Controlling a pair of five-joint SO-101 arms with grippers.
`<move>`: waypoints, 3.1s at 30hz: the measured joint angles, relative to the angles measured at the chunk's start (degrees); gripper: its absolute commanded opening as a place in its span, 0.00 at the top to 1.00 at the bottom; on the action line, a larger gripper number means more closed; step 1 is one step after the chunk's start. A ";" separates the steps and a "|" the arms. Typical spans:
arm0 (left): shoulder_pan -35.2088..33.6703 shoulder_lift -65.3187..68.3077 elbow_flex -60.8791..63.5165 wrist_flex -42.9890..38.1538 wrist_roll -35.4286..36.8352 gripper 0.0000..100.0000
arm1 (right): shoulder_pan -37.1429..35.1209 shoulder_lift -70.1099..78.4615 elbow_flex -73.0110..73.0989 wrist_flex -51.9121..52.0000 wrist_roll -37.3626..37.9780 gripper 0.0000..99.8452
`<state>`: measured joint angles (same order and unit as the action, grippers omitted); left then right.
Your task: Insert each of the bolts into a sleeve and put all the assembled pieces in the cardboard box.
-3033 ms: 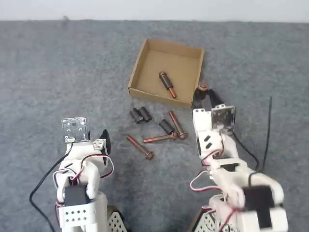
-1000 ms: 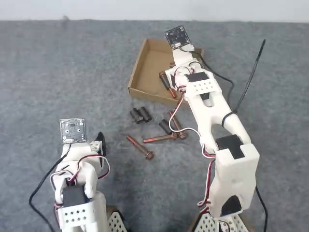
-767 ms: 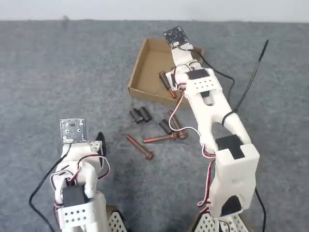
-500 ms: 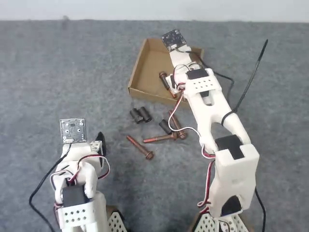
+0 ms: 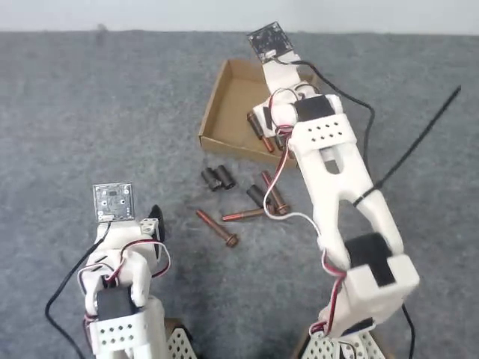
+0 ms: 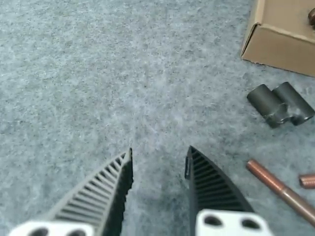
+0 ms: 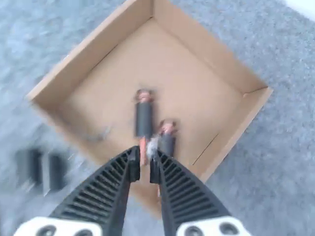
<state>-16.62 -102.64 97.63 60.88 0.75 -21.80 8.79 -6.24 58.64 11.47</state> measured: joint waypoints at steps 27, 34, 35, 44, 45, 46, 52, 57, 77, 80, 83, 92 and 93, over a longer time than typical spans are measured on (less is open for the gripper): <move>0.00 0.00 0.00 0.00 0.00 0.83 | -15.30 -18.64 25.05 21.01 4.13 0.99; 0.00 0.00 0.00 0.79 0.00 0.83 | -15.65 -18.99 32.44 9.67 11.08 0.97; 0.00 0.00 0.00 0.97 0.00 0.83 | -15.91 -18.99 32.70 8.53 11.78 0.97; 0.00 0.00 0.00 1.14 -0.09 0.83 | -15.12 -18.99 36.84 -0.35 9.23 0.94; 0.00 0.00 0.00 1.14 -0.09 0.83 | -14.51 -18.90 36.84 -0.79 8.62 0.92; 0.00 0.00 0.00 1.14 -0.09 0.83 | -13.80 -18.73 36.84 -1.23 8.18 0.89; 0.00 0.00 0.00 1.14 -0.18 0.83 | -12.31 -15.65 36.84 -2.55 7.74 0.83; 0.00 0.00 0.00 1.14 -0.18 0.83 | -12.31 -12.13 36.84 -5.45 7.74 0.82; 0.00 0.00 0.00 1.14 -0.18 0.83 | -12.13 5.80 27.25 -9.14 9.76 0.83; 0.00 0.00 0.00 1.14 -0.18 0.83 | -12.13 6.07 26.37 -8.18 9.85 0.87; 0.00 0.00 0.00 1.14 -0.18 0.83 | -12.04 6.07 26.29 -8.18 9.85 0.98; 0.00 0.00 0.00 1.14 -0.18 0.83 | -11.52 6.07 25.93 -6.95 9.85 0.99; 0.00 0.00 0.00 1.14 -0.18 0.83 | -11.52 6.07 25.93 -6.95 9.85 0.99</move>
<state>-16.62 -102.64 97.63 62.02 0.57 -33.32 14.86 19.69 51.69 21.32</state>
